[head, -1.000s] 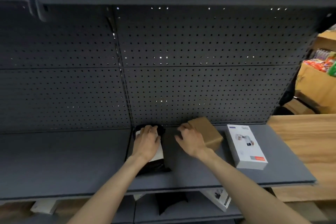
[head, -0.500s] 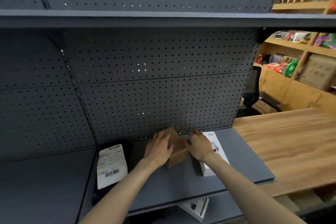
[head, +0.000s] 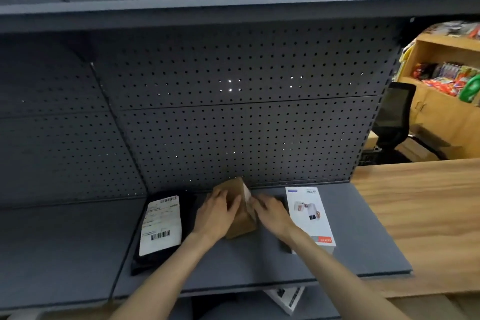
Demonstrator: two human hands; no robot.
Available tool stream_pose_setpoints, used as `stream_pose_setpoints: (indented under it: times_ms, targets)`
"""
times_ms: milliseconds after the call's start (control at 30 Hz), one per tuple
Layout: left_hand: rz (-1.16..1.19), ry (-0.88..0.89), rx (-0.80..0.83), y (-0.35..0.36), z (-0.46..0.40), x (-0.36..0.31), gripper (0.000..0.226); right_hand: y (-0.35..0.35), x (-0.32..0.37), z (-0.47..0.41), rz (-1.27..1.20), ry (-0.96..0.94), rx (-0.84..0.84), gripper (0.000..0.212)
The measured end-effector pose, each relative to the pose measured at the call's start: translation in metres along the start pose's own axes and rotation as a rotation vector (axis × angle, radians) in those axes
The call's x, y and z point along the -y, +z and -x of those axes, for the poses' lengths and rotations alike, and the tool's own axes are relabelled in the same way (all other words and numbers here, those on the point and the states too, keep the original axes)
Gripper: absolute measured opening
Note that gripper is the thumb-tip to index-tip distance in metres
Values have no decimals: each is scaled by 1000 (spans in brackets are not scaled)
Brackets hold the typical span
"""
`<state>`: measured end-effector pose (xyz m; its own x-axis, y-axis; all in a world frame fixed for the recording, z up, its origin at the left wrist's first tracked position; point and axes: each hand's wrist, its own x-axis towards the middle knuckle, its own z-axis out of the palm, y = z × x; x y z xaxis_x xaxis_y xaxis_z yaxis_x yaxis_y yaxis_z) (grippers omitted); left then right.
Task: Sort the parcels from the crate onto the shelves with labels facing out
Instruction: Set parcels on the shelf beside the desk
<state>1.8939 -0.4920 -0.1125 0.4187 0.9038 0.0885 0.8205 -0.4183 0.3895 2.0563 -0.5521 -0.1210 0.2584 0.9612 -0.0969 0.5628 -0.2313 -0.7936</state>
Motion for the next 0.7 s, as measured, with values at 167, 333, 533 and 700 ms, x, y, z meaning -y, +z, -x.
stream_pose_setpoints:
  times_ms: [167, 333, 533, 700]
  targets:
    - [189, -167, -18, -5, 7, 20, 69, 3, -7, -1, -111, 130, 84, 38]
    - [438, -206, 54, 3, 8, 31, 54, 17, -9, 4, -277, 152, 161, 37]
    - [728, -232, 129, 20, 22, 9, 35, 12, -24, 9, -402, 157, 95, 33]
    - [837, -206, 127, 19, 24, 11, 39, 15, -27, 10, -393, 184, 103, 45]
